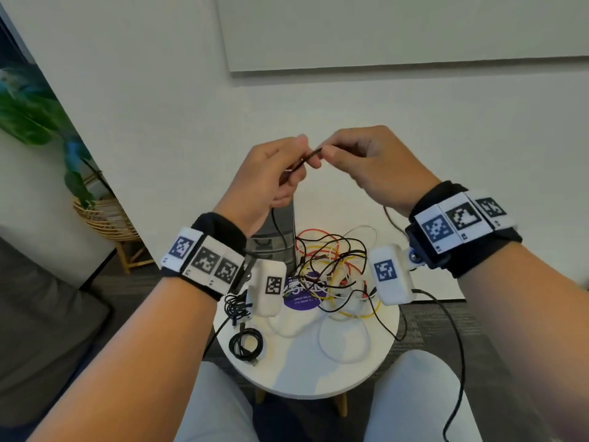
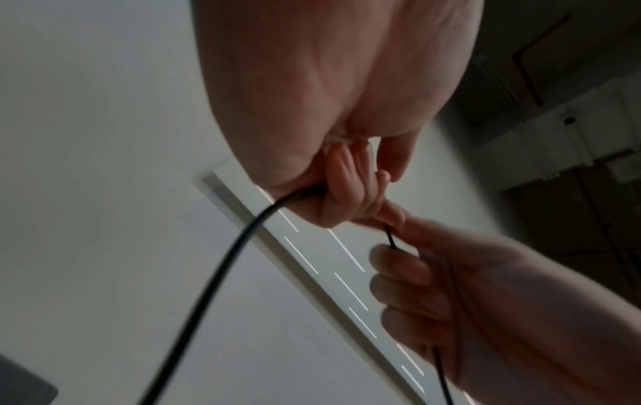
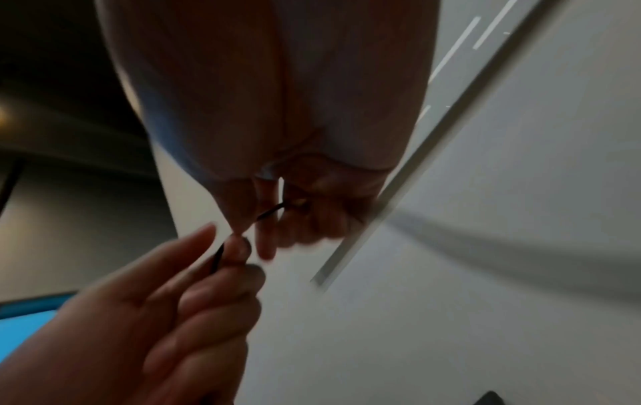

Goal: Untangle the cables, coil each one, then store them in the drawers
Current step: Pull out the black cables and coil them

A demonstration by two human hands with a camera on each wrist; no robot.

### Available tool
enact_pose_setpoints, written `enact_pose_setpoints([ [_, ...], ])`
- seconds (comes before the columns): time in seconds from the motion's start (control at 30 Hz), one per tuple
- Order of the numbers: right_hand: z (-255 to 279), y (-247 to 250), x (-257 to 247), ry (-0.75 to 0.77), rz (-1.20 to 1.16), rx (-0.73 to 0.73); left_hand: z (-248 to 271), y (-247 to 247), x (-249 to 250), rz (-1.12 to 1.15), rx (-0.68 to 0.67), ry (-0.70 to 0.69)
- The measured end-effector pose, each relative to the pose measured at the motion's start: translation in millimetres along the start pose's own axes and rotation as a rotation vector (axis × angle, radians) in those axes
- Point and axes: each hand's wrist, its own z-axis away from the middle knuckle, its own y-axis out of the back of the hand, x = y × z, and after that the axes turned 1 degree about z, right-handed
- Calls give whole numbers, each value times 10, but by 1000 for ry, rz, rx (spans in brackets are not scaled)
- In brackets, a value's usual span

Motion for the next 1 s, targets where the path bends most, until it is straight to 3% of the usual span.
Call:
enact_pose_setpoints([
  [0.17,-111,266,264,-174,-33,541,264,187,-497,-71,4,189],
  [0.23,-126,298,449,-241,44,608,335,190,-623,-56,-28,249],
  [0.3,-83,249,618,-296,127,575,367,193,-623,84,-67,265],
  [0.4,85,110,884,-392,273,323,354,251,-490,452,-90,206],
  [0.5,252,-43,1016,-426,428,-31,313,352,-397,589,-52,121],
  [0.63,361,-224,1054,-442,452,-134,307,494,-391,680,61,93],
  [0.7,408,-313,1094,-449,494,-288,308,572,-410,721,122,106],
  [0.8,484,-438,1022,-375,523,-574,293,630,-477,667,240,148],
  [0.93,551,-596,583,-206,404,-830,264,505,-637,528,512,189],
  [1.0,581,-697,311,-112,305,-967,255,448,-740,556,575,183],
])
